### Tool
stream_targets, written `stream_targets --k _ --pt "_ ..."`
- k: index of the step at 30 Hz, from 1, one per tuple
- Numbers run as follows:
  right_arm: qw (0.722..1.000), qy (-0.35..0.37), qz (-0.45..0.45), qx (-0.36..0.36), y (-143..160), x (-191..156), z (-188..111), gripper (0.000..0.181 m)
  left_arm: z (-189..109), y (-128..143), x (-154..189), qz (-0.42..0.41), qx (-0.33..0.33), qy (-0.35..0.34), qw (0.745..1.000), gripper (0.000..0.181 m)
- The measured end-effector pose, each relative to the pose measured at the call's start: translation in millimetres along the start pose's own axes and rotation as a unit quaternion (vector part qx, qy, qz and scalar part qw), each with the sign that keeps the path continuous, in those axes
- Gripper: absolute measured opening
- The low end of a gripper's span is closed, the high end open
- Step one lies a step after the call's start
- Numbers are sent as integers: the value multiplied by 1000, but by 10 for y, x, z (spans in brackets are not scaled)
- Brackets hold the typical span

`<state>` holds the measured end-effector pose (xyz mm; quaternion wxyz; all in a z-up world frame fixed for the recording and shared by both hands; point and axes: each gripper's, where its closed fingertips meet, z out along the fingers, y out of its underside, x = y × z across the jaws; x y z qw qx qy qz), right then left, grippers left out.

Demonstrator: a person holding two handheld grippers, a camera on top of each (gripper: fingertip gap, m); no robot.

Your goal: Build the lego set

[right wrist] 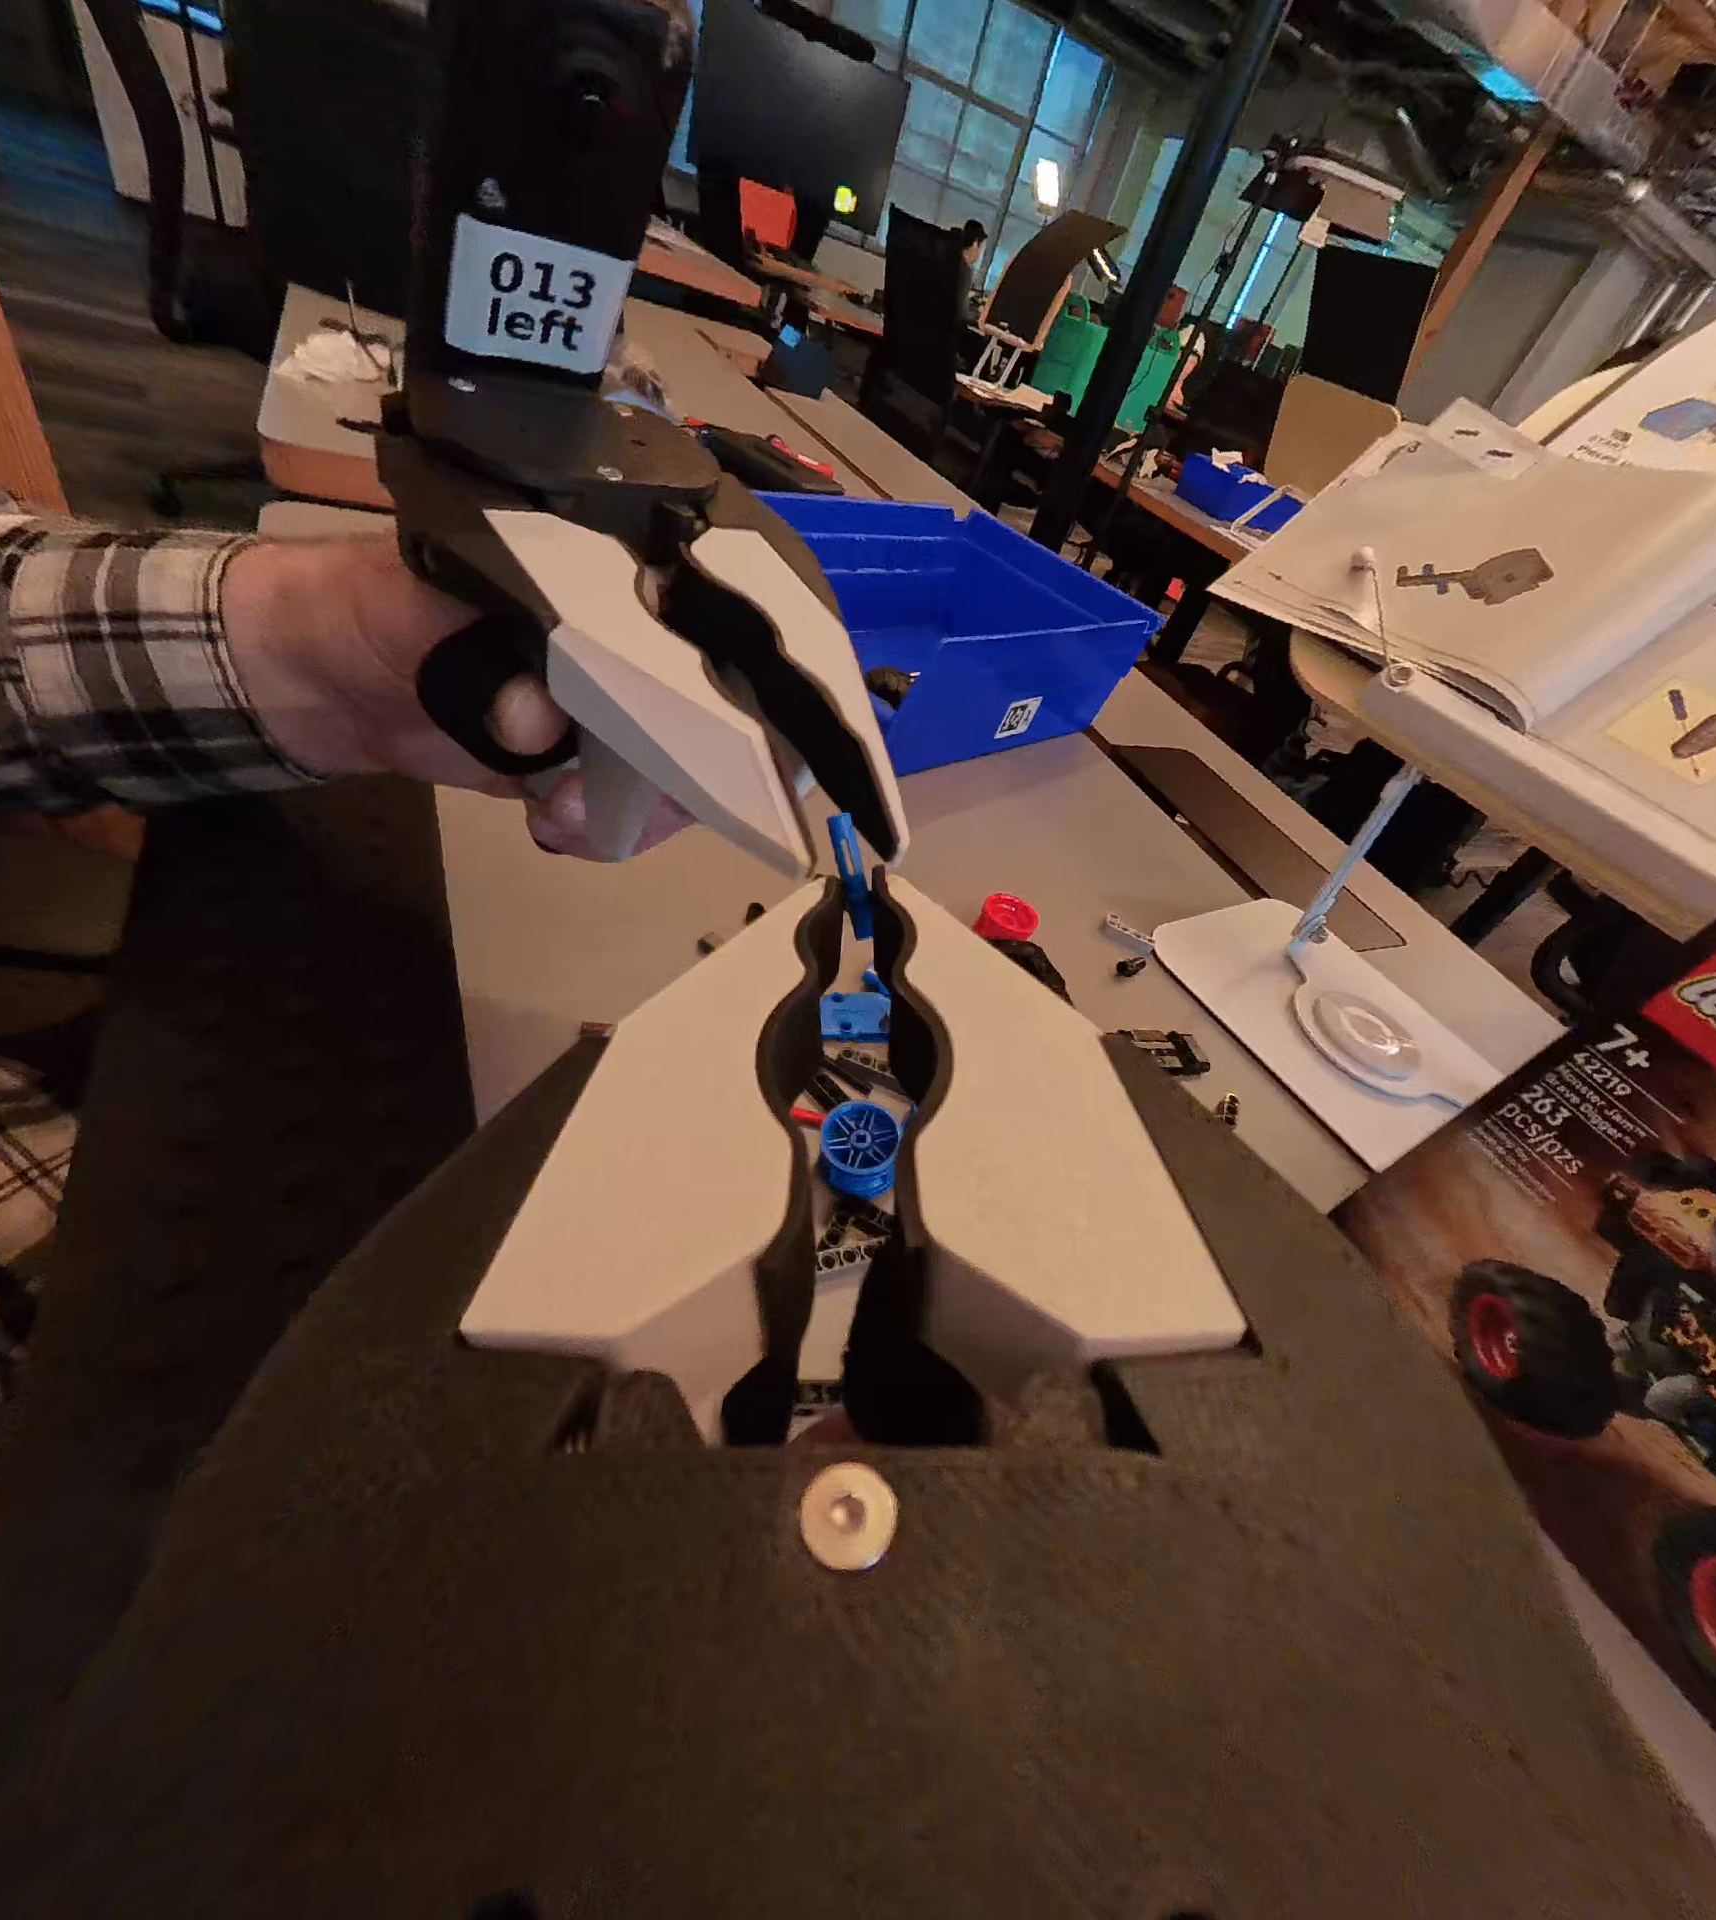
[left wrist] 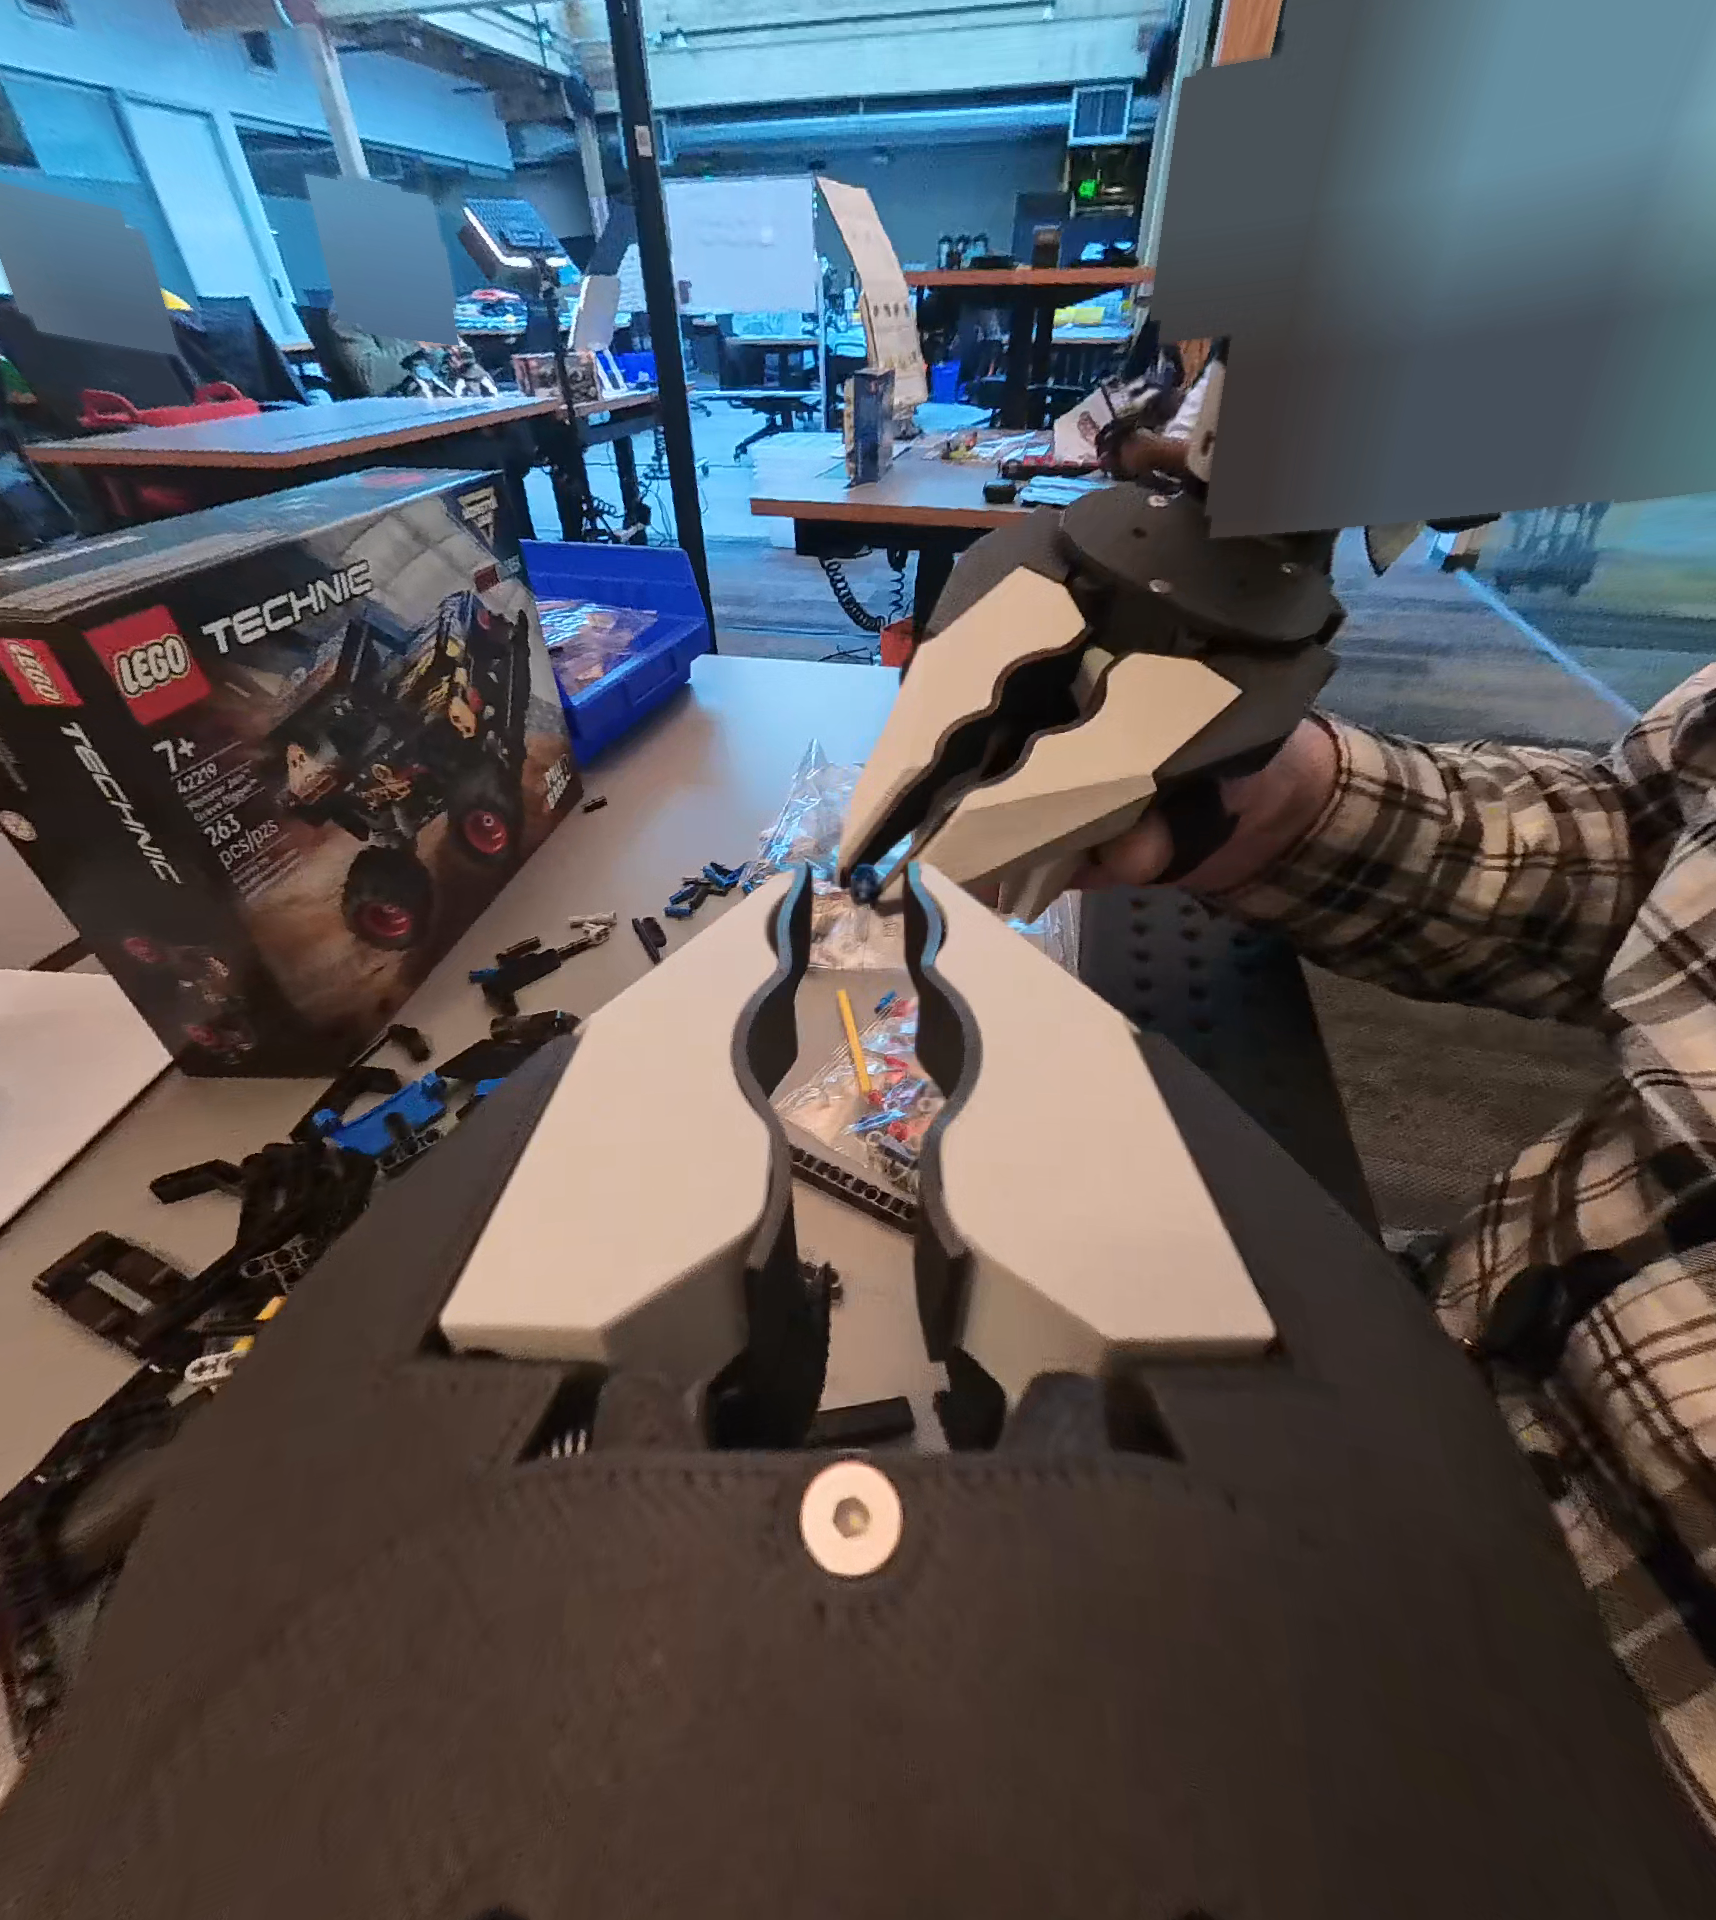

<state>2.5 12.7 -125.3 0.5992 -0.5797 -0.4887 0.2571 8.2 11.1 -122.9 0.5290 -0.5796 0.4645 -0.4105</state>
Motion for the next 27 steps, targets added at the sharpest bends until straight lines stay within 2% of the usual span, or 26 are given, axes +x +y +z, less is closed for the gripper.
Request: stream_targets --k 4,11,20,27 --pt "999 11 -26 -14 34 12 29 3 11 29 -28 10 -7 -14 1000 3" --pt "998 26 -53 -17 35 34 42 3 7 27 -57 17 0 -27 999 2" --pt "997 43 -57 -26 35 94 53 8 -61 -83 -139 8 40 -48 998 2" --pt "992 58 -100 -51 93 103 87 9 -28 -10 -113 28 5 -40 999 2"
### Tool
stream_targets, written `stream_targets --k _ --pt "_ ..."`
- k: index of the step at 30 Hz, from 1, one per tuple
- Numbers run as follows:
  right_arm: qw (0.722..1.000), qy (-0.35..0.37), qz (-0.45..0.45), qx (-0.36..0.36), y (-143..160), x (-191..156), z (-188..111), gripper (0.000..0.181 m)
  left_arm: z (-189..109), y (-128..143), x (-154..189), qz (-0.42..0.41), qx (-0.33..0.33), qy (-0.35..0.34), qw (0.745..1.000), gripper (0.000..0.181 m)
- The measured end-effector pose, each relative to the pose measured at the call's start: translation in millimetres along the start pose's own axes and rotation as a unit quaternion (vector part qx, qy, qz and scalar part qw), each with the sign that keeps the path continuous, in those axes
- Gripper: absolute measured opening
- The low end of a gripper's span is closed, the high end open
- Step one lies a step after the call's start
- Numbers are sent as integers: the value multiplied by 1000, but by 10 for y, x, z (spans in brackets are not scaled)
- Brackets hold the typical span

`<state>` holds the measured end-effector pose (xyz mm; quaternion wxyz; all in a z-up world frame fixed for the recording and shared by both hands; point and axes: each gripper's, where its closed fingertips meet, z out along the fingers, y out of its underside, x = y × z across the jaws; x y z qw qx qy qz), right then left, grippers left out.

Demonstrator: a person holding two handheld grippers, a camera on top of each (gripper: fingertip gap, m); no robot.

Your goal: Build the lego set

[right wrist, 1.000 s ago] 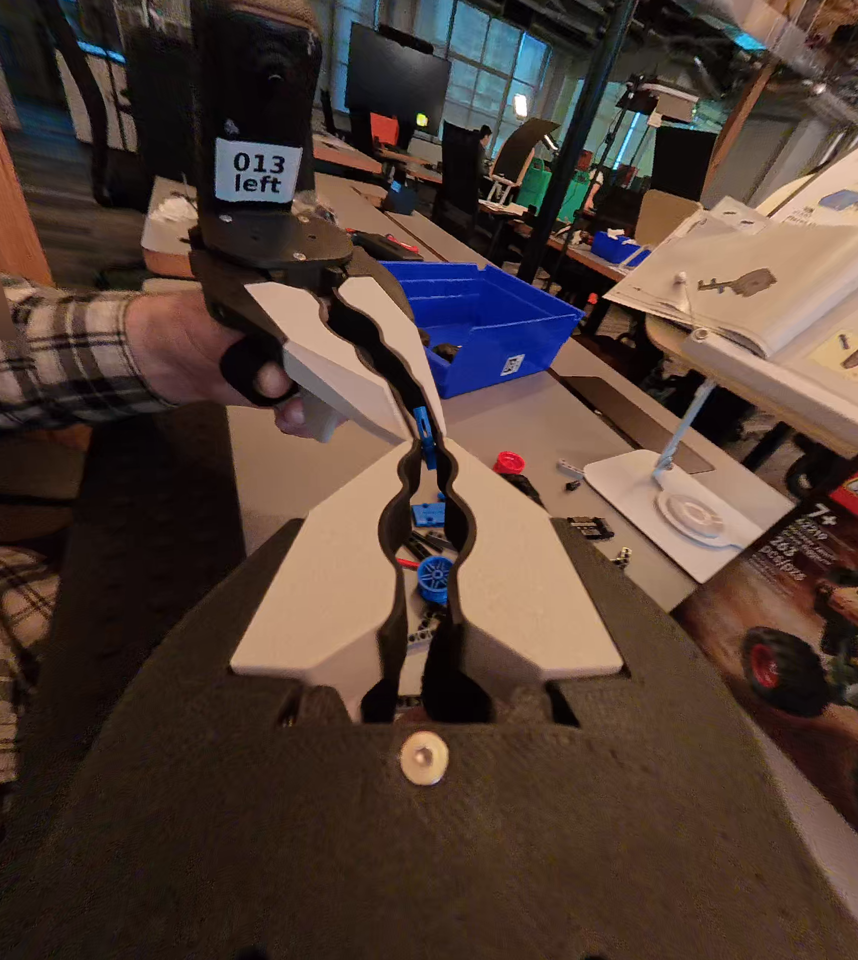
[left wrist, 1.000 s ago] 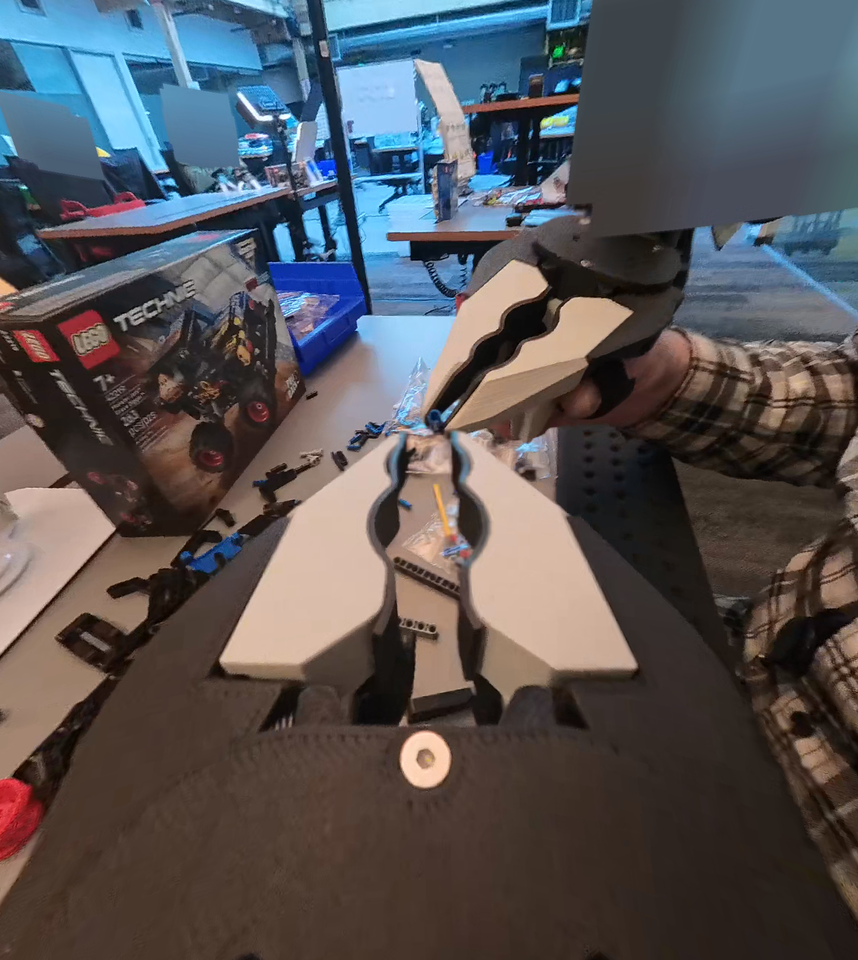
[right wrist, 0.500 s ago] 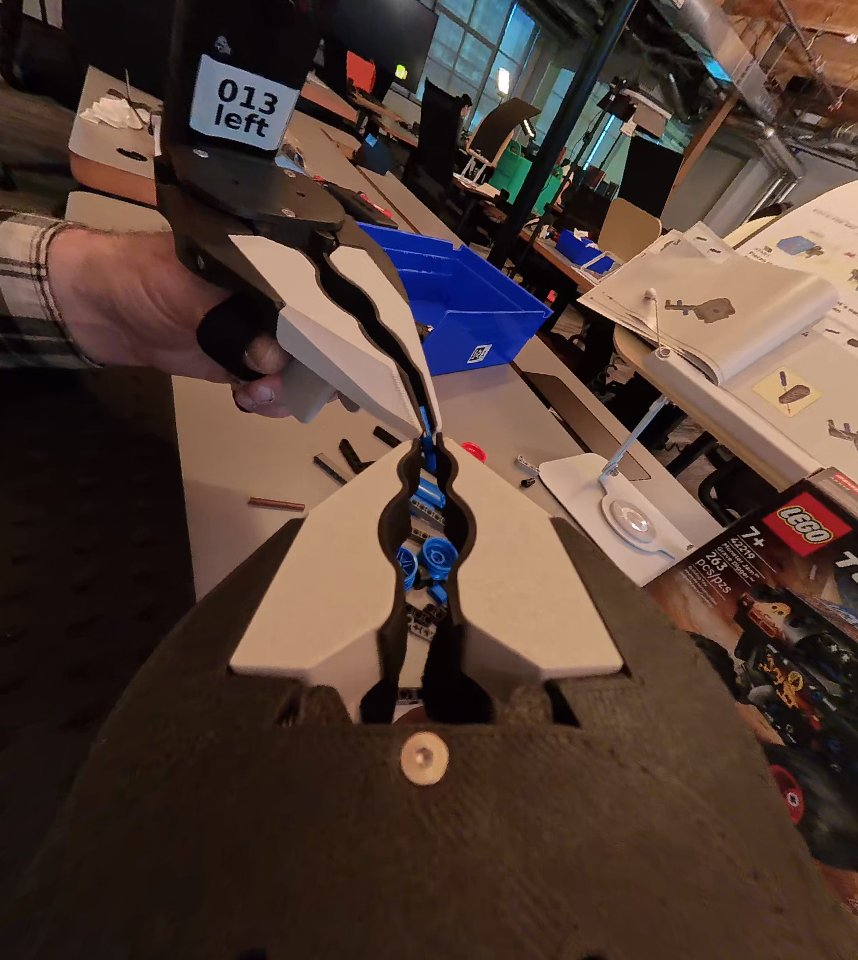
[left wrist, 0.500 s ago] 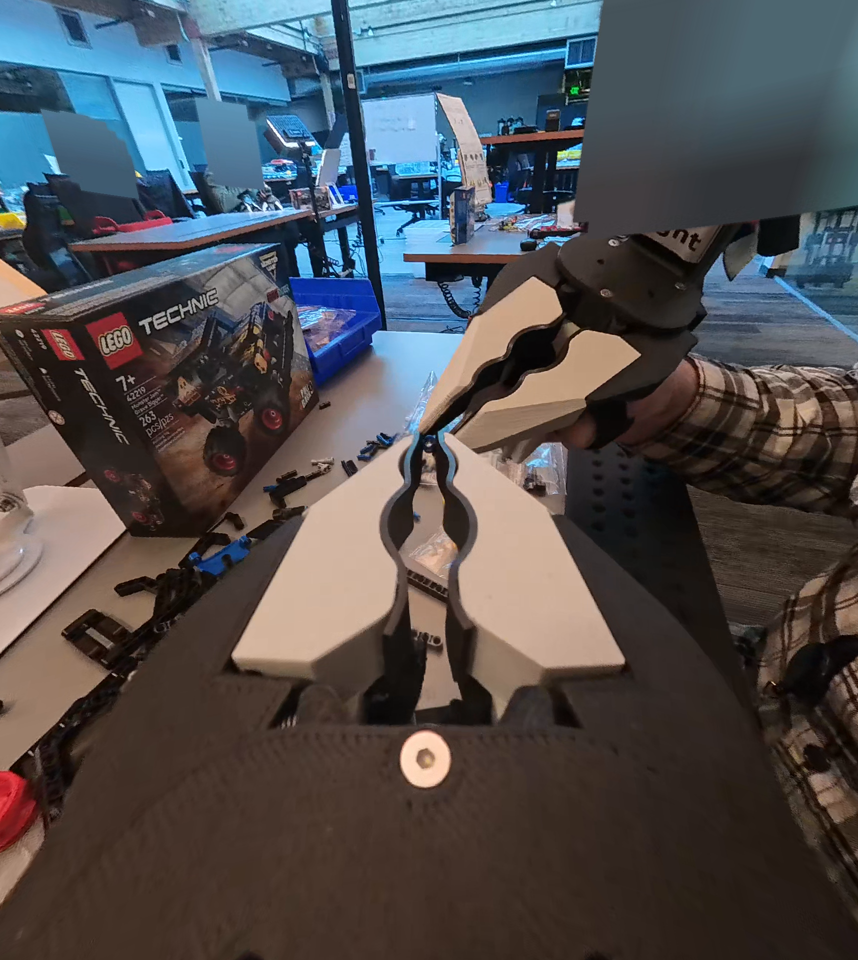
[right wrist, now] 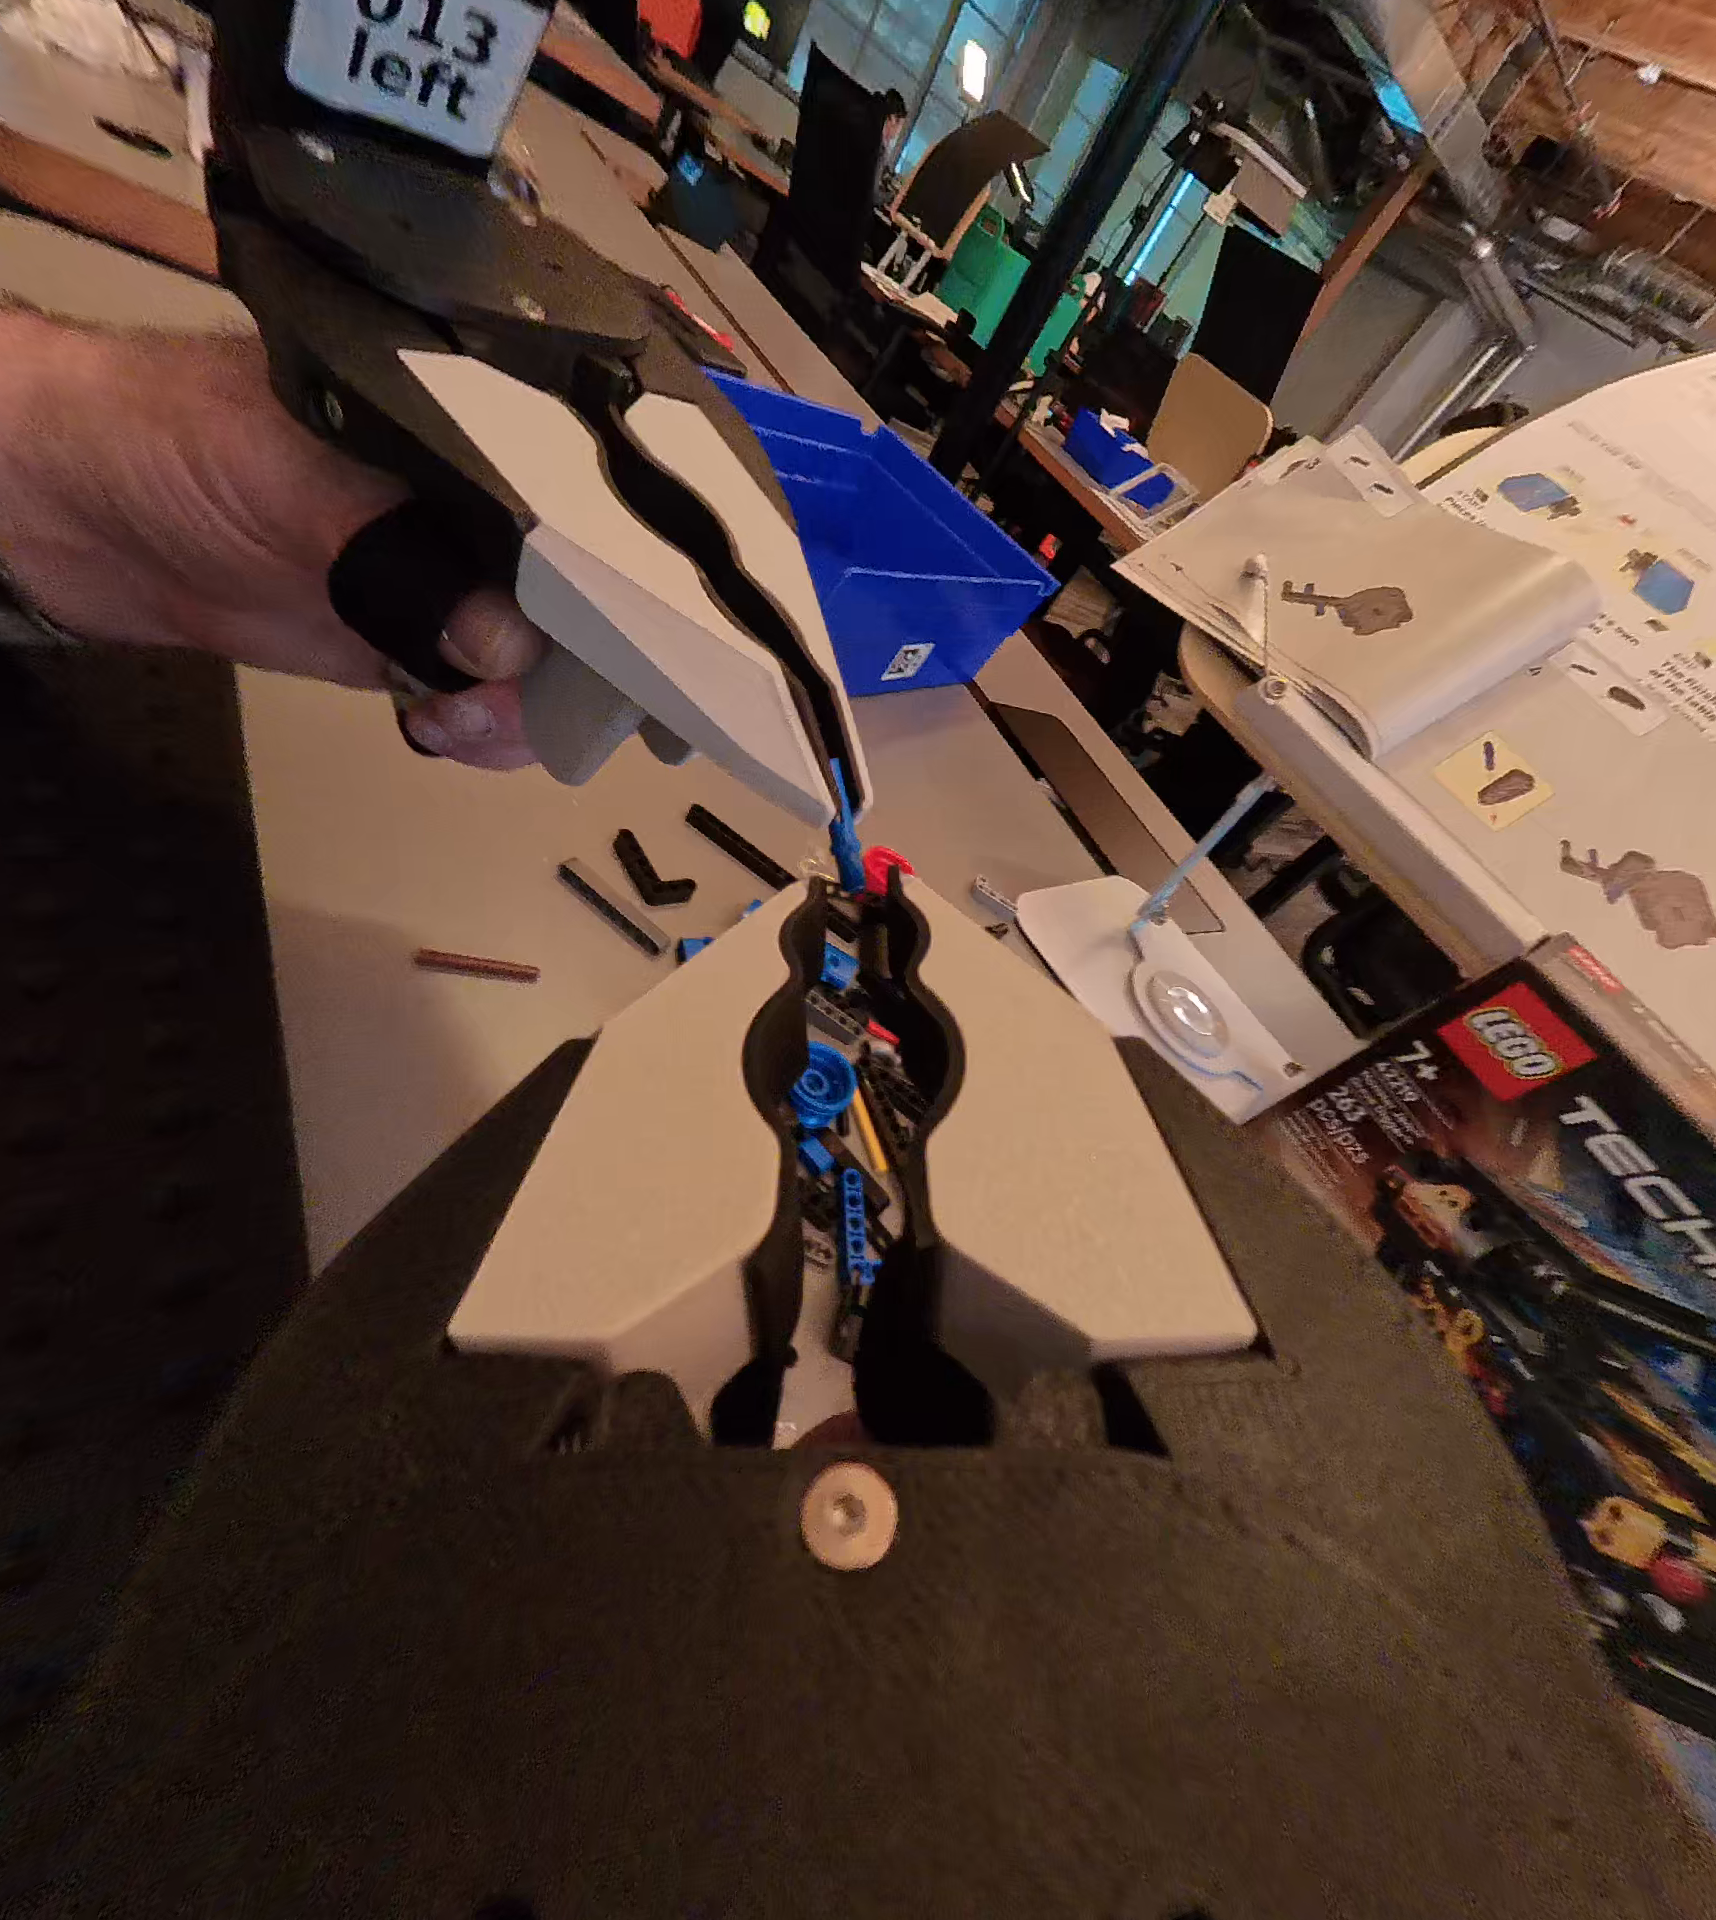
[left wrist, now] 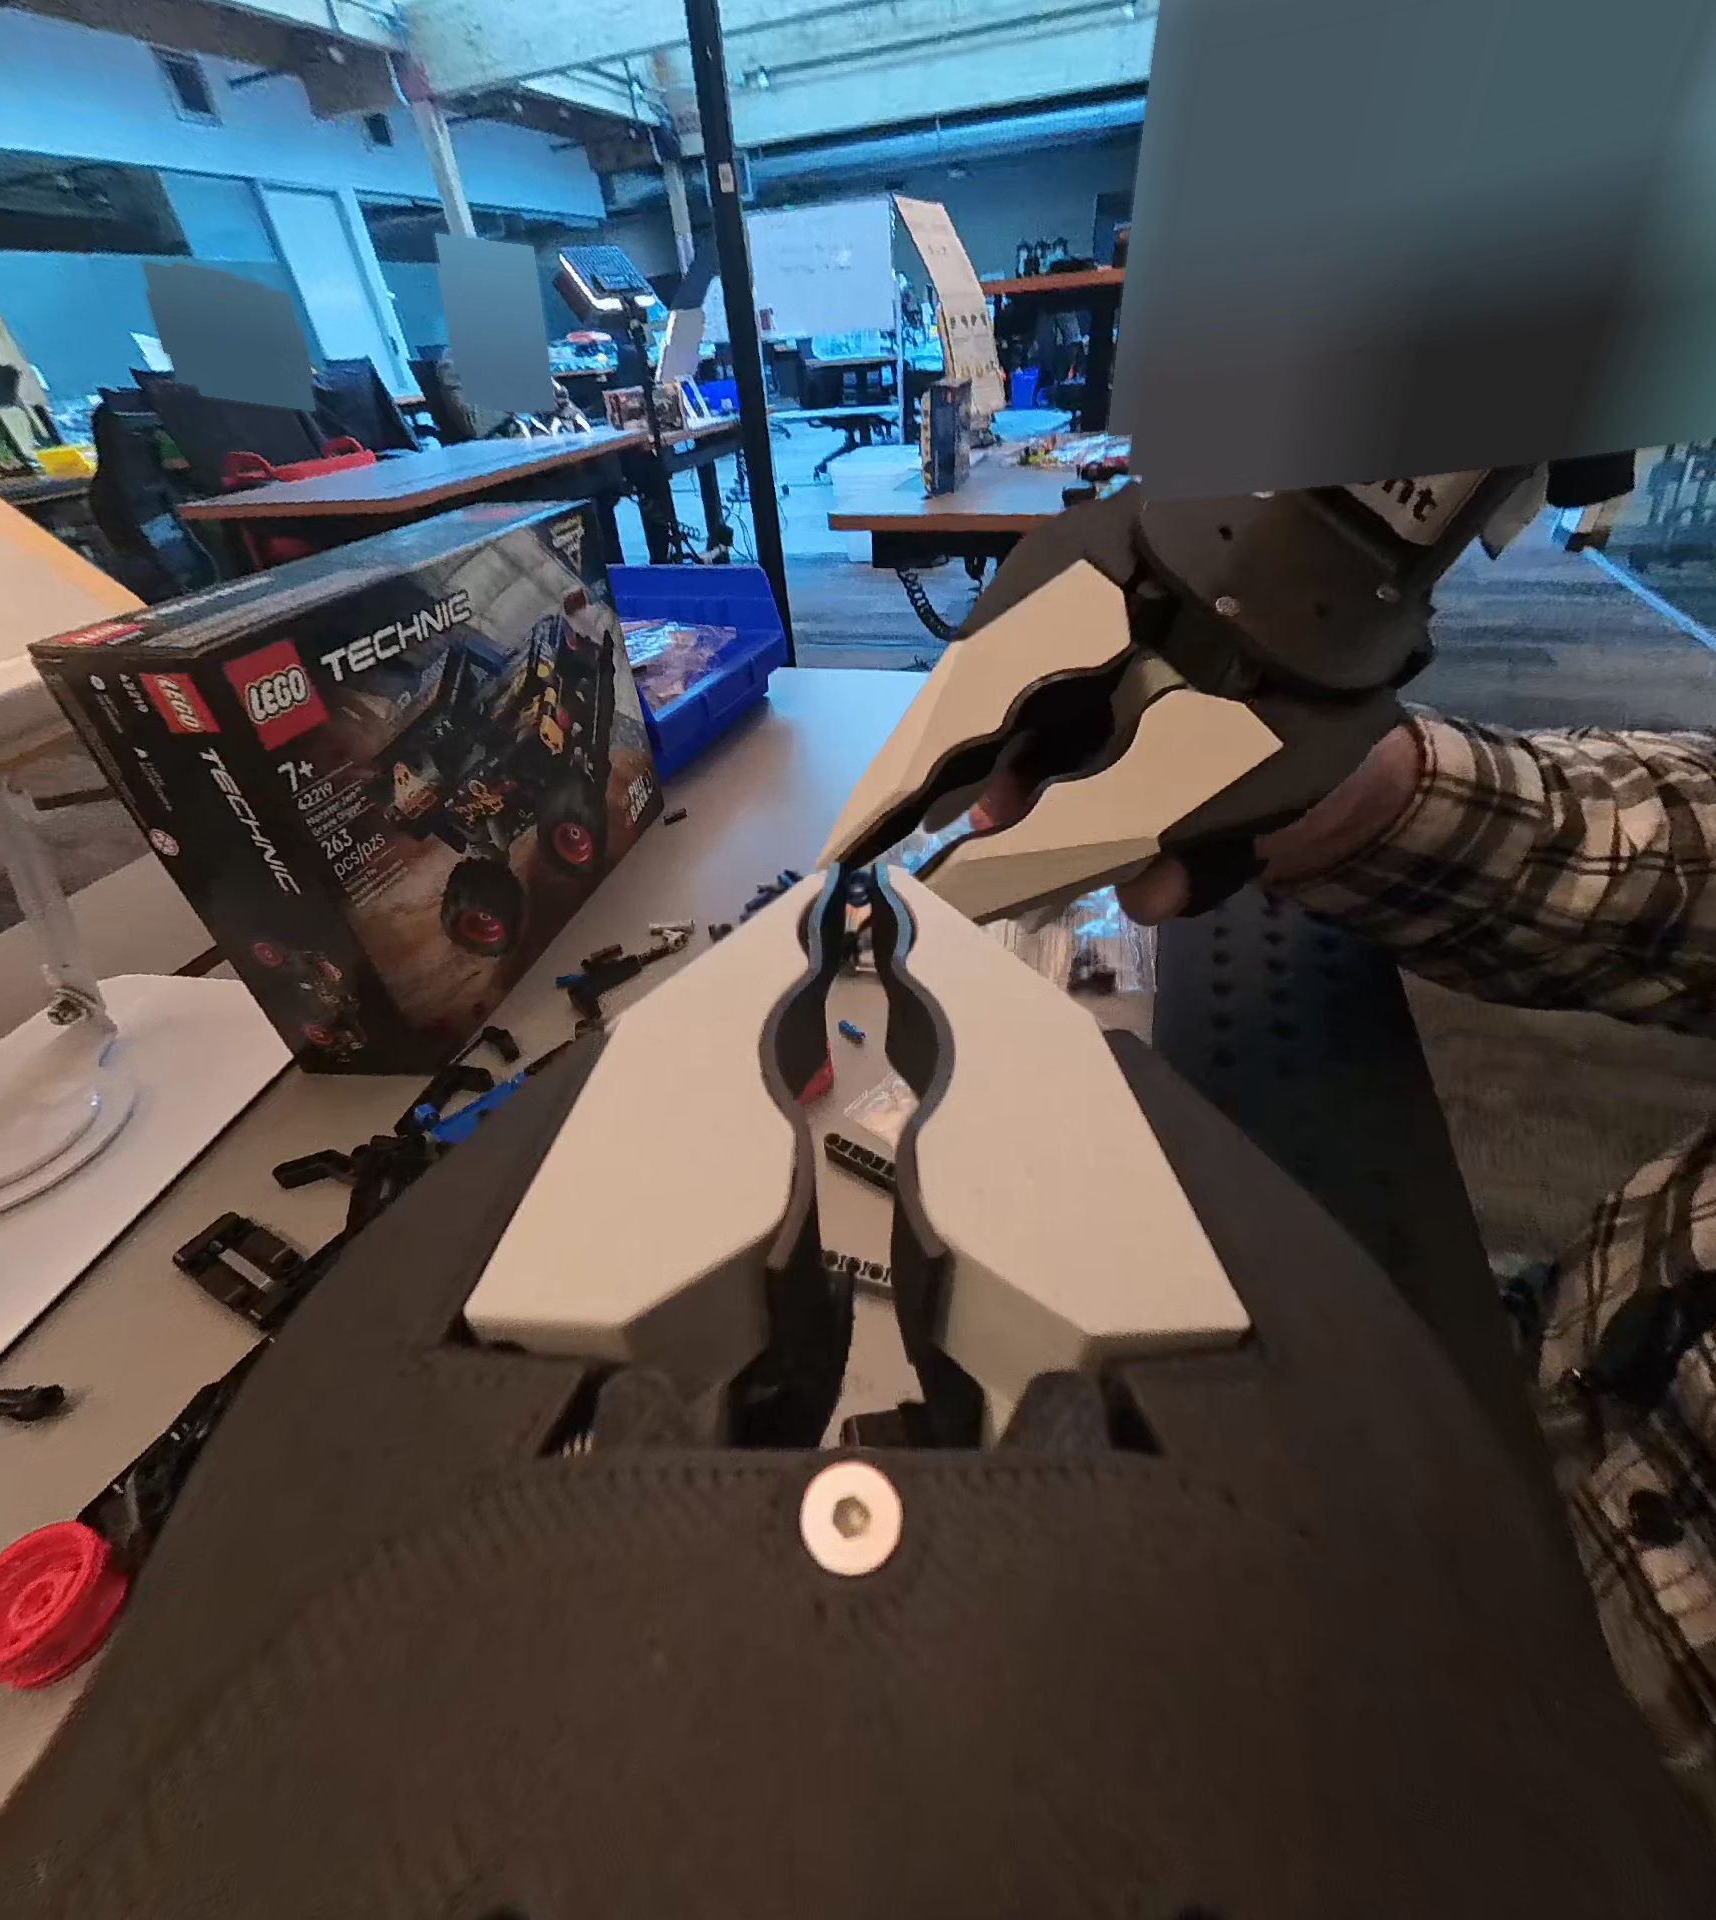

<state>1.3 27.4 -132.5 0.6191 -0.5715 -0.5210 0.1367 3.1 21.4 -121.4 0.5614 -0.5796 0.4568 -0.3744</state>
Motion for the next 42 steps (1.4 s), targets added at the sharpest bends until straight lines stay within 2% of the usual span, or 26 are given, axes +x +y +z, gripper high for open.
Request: stream_targets --k 4,12,18,23,28,32,42 --pt "999 13 -46 -16 40 -26 38 3 42 38 24 11 -20 0 1000 2" --pt "999 0 -44 -5 75 -40 47 1 55 70 20 2 -26 -3 1000 2" --pt "999 2 -32 -4 174 20 48 1 -4 108 -59 8 -44 -29 999 29" --pt "1000 1 -15 -10 325 53 64 1 -118 431 -142 43 -124 -64 989 40" --pt "1000 -4 10 -9 418 90 66 1 -213 979 -94 48 -238 -64 968 61" --pt "1000 -5 26 -7 462 116 63 2 -246 1301 -50 63 -304 -66 948 61" --pt "999 -12 24 -18 540 92 80 1 -241 1553 2 24 -360 -81 929 65"
